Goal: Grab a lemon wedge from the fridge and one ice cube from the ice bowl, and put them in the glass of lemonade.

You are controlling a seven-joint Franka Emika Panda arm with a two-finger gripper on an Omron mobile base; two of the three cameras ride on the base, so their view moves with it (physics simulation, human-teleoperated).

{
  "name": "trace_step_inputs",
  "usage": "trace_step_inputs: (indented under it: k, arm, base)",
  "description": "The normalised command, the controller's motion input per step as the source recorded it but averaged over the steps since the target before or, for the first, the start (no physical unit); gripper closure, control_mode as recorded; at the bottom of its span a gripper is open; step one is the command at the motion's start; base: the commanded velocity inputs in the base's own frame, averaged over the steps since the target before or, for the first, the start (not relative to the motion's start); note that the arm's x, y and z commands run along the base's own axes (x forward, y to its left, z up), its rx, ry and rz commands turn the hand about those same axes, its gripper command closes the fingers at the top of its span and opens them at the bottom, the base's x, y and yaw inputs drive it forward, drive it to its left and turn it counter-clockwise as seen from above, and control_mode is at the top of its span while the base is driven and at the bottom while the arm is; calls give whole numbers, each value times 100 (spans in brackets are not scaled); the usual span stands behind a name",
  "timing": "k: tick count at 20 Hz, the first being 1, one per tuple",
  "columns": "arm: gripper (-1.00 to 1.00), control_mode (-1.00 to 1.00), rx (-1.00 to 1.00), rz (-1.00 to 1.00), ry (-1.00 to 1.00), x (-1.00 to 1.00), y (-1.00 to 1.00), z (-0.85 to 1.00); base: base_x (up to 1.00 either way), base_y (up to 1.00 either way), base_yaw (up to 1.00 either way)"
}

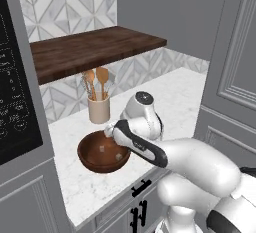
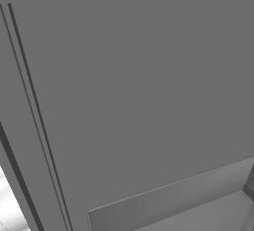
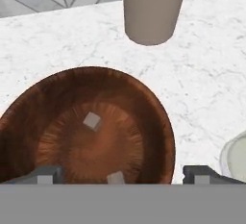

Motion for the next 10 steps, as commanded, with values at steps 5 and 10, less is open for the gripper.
trace_step_inputs:
  k: [5,10]
  arm:
    - [-100,-100,-2,12,24,34,90,-12]
    - [-100,-100,-10,2,0,-14,5,-10]
  base:
    - [0,0,0]
    - [0,0,0]
